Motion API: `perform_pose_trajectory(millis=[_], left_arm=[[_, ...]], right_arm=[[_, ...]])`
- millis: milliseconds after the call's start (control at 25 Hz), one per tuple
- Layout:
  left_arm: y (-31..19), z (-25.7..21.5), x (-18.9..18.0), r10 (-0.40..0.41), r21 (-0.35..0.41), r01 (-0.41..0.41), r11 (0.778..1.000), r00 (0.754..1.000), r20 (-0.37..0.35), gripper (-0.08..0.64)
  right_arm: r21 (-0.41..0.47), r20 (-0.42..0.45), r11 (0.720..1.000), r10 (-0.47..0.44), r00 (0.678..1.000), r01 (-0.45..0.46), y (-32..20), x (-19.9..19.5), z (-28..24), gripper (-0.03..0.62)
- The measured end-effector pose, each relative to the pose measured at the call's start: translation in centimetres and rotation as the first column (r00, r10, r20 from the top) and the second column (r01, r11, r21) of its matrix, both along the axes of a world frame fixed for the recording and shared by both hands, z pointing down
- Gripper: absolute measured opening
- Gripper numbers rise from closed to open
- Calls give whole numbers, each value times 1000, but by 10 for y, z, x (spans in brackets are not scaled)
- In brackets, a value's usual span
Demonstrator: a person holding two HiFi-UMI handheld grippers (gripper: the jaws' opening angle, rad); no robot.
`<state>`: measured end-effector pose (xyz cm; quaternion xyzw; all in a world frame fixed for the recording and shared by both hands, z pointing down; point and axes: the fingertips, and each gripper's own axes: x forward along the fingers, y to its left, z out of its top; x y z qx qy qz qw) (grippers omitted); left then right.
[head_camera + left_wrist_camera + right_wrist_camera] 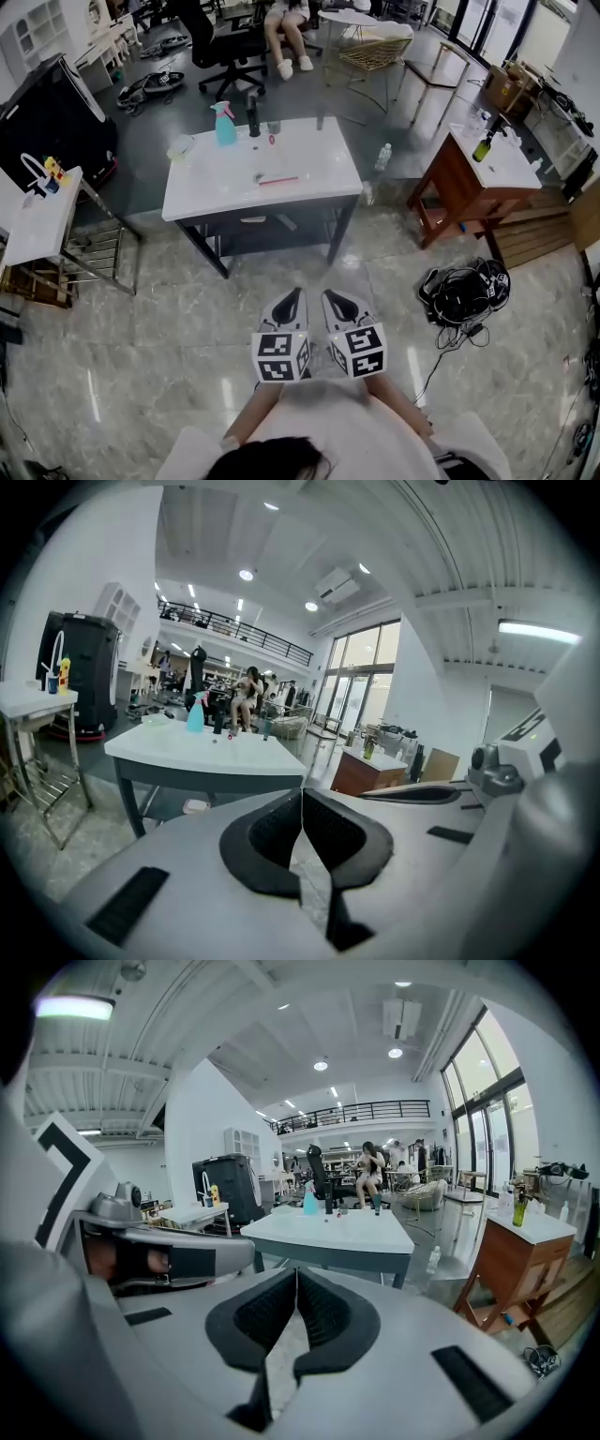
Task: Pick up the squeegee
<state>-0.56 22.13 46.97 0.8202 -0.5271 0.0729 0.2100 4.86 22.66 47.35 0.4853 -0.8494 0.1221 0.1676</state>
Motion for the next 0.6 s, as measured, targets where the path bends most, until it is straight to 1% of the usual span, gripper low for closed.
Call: perform_pose_trajectory(millis=[200, 360, 600], left_arm=[[-22, 3, -19, 17, -26, -18, 1000, 1000, -11, 28], [-36, 5, -37, 35, -18, -35, 999, 999, 6, 28], [-54, 7, -51, 25, -11, -25, 1000, 1000, -10, 28]], right_arm=[[-3, 7, 1000, 9, 1000, -9, -26, -21, 1, 28], [-3, 13, 1000, 13, 1000, -13, -40, -40, 2, 28], [-2, 2, 1000, 30, 1000, -30, -56, -48, 7, 28]])
